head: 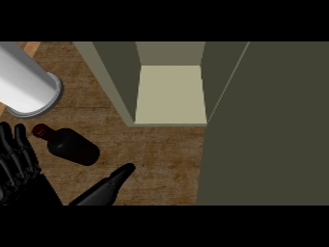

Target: Pick up the wine, place it into the cabinet and close the cabinet

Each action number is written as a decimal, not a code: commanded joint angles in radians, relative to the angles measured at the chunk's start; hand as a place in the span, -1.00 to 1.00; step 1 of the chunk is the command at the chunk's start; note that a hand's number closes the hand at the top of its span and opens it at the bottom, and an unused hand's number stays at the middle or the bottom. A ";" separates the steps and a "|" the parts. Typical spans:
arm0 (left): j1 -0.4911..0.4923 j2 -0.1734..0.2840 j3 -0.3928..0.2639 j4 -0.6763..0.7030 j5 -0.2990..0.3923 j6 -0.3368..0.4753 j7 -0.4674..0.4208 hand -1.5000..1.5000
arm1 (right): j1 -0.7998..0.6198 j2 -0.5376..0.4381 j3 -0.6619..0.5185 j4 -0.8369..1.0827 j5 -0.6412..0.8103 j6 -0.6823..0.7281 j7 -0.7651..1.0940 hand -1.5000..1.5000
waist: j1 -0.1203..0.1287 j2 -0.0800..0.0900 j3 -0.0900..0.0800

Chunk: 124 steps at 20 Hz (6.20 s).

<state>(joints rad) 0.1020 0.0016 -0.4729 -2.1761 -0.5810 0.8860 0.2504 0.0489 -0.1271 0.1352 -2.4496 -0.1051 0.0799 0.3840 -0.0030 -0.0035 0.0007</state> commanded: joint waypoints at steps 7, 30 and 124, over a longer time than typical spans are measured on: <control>-0.052 -0.002 -0.140 -0.079 -0.360 0.064 0.366 -1.00 | -0.178 -0.001 0.026 -0.165 0.035 -0.127 0.328 -1.00 | 0.003 -0.001 0.000; -0.220 0.004 0.089 0.096 -0.306 0.094 0.467 -1.00 | -0.510 -0.084 -0.119 -0.167 -0.040 -0.199 0.633 -1.00 | -0.004 0.002 -0.001; -0.325 0.179 0.219 1.291 0.919 -0.802 -1.146 1.00 | -0.624 -0.146 -0.104 -0.124 -0.028 -0.272 0.685 -1.00 | -0.006 -0.002 0.000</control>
<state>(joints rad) -0.2296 0.1354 -0.2036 -0.8343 0.3623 0.1986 -0.9013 -0.6090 -0.2622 0.0580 -2.4776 -0.0656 -0.2050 1.0131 -0.0187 -0.0054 0.0004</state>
